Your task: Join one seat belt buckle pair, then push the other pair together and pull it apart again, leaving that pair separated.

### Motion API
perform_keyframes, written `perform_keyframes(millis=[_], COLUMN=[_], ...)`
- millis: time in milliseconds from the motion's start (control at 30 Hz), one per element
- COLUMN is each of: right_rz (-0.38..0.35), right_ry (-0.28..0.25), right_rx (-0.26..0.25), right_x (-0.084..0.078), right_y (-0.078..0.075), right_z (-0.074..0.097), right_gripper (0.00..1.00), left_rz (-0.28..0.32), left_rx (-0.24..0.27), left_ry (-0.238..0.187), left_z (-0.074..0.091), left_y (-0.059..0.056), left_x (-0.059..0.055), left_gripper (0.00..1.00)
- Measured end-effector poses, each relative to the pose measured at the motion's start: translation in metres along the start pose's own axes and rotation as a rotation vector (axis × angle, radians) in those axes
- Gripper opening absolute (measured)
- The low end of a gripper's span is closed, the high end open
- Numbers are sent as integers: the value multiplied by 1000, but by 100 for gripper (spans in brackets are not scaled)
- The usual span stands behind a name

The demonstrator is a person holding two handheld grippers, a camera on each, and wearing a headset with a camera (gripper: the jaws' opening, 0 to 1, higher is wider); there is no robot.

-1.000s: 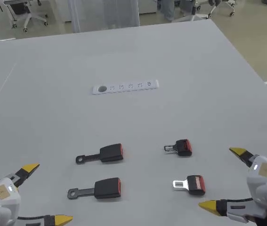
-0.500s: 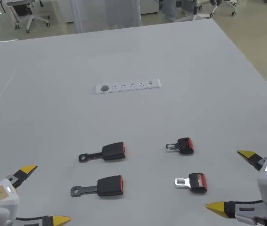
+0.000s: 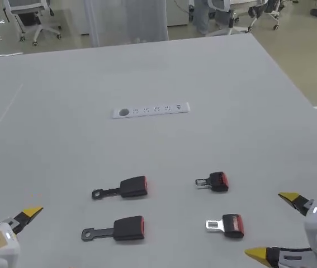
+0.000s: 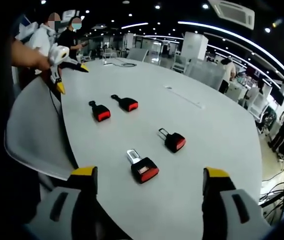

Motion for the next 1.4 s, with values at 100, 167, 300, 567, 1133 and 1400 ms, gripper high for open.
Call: perform_keyframes(millis=[100,167,300,567,1133,1400], right_rz=[5,13,20,55,117,166], right_ry=[6,32,29,56,97,125], right_rx=[-4,-2,1,13,89,139], right_x=[1,-1,1,-3,-4,-5], right_y=[-1,-2,-3,-1,5,8], right_z=[1,1,-1,-4,-22,-32], right_gripper=[85,84,84,82,82,80], left_rz=[-12,-24,-33,-53,-97,-145], left_rx=[2,-1,2,-8,-69,-123], left_ry=[23,45,52,73,139,163], left_z=[0,0,-1,-2,-27,-53], left_y=[0,-1,3,6,-1,-9], left_x=[-2,-3,-4,-9,-12,-5], left_gripper=[100,100,100,100,97,95])
Point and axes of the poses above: the centre of the closed fingertips' face, and the gripper's own axes: z roughly backward along the fingers, y roughly to its left, x roughly out of its top, the point moved 4 cm from there along z, roughly backward along the fingers, and after that the axes turned 10 degrees about -y, right-handed, at the moved point
